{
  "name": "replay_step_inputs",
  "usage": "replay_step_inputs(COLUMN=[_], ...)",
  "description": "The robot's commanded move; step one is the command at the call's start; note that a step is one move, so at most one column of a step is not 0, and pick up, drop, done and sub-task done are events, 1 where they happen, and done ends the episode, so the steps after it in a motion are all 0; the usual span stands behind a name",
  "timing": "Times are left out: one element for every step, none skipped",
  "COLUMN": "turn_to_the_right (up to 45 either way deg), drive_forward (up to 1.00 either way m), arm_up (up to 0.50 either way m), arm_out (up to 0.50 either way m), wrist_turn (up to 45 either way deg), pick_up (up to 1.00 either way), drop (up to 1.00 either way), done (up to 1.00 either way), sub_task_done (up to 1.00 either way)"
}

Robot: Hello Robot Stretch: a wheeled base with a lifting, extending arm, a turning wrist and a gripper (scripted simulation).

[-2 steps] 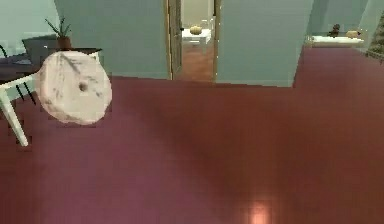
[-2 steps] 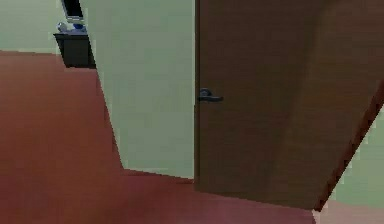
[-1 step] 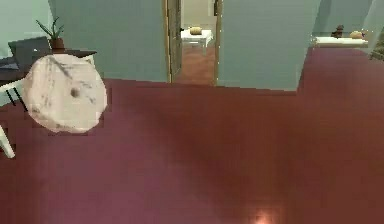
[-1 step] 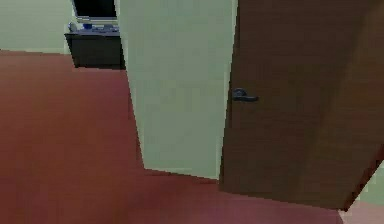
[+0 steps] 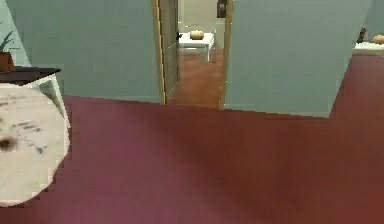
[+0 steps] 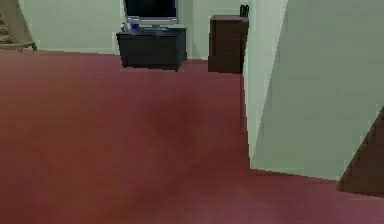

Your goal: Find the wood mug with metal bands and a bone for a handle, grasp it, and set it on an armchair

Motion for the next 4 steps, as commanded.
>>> replay_step_inputs(turn_to_the_right=[0.0,3.0,0.0,0.0], drive_forward=[1.00,0.00,1.00,0.75], arm_up=[0.00,0.00,0.00,0.00], arm_out=[0.00,0.00,0.00,0.00], wrist_turn=[0.0,0.0,0.0,0.0], pick_up=[0.00,0.00,0.00,0.00], drop=[0.00,0.00,0.00,0.00], done=[0.00,0.00,0.00,0.00], sub_task_done=[0.00,0.00,0.00,0.00])
